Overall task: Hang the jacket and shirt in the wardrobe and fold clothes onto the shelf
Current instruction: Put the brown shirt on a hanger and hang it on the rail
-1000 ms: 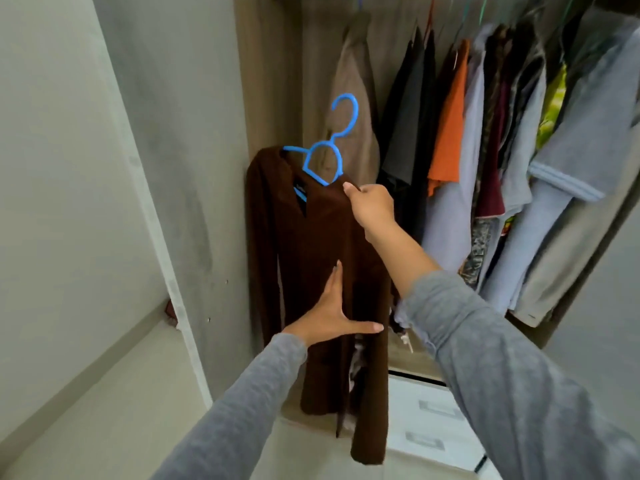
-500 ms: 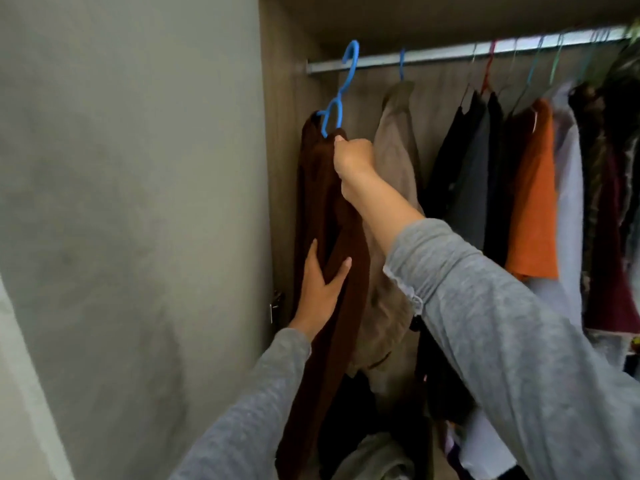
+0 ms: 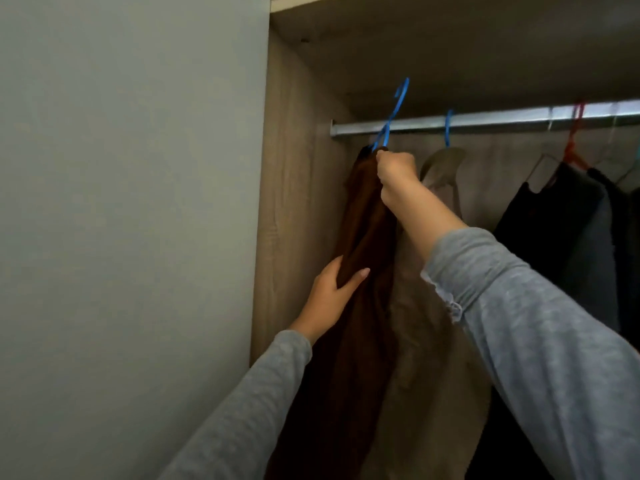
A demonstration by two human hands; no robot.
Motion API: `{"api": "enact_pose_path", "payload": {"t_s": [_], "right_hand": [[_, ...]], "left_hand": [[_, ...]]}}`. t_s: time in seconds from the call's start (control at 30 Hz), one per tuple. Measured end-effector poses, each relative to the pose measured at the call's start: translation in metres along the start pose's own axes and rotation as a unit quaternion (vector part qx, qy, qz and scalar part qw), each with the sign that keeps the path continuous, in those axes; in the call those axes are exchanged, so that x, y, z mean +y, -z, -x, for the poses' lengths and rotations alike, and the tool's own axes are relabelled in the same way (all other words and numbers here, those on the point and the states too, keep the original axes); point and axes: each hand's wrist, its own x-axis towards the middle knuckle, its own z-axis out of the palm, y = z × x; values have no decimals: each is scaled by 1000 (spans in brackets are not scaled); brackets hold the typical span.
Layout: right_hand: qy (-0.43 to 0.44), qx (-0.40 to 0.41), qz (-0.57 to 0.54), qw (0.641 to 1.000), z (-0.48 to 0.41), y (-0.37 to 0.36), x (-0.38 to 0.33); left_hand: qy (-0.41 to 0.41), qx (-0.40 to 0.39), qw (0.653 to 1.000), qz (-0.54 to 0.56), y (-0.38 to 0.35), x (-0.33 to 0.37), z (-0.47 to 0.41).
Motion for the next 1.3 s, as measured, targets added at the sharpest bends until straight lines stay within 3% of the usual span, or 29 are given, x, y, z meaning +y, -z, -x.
{"api": "enact_pose_path", "payload": {"t_s": [0.3, 0.7, 1.13, 1.3], "right_hand": [[37, 5, 85, 996, -66, -24, 11], [13, -12, 155, 988, -84, -25, 55], [145, -62, 324, 933, 25, 11, 60], [165, -69, 326, 928, 83, 36, 64]], "left_hand": [[-29, 24, 999, 0, -3, -20, -70], [9, 14, 1000, 24, -9, -54, -62], [40, 8, 999, 15, -12, -47, 20], [63, 44, 996, 46, -1, -23, 74]]}}
